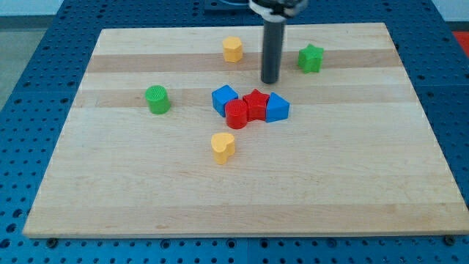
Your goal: Move the green star toward the right center
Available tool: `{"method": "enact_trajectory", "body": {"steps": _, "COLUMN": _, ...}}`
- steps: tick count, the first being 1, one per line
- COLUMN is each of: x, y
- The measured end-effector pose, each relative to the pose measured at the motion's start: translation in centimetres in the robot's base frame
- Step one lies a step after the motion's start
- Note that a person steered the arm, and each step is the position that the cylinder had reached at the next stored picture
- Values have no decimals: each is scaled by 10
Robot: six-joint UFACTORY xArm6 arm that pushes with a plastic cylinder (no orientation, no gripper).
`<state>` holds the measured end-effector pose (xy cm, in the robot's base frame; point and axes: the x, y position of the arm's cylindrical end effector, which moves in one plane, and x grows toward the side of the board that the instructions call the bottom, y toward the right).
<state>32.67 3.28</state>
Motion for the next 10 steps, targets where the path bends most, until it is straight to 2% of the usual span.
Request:
{"method": "enact_trajectory", "body": {"steps": 1, "x": -10, "y": -2}}
{"method": "enact_trajectory", "body": {"steps": 3, "x": -45, "y": 74}}
{"method": "enact_trajectory", "body": {"steps": 4, "x": -46, "y": 77}}
{"method": "enact_trajectory", "body": {"steps": 6, "x": -46, "y": 137}}
{"method": "enact_trajectory", "body": {"steps": 7, "x": -46, "y": 137}}
{"method": "enact_trajectory", "body": {"steps": 8, "x": -33, "y": 137}}
{"method": "enact_trajectory", "body": {"steps": 10, "x": 3, "y": 173}}
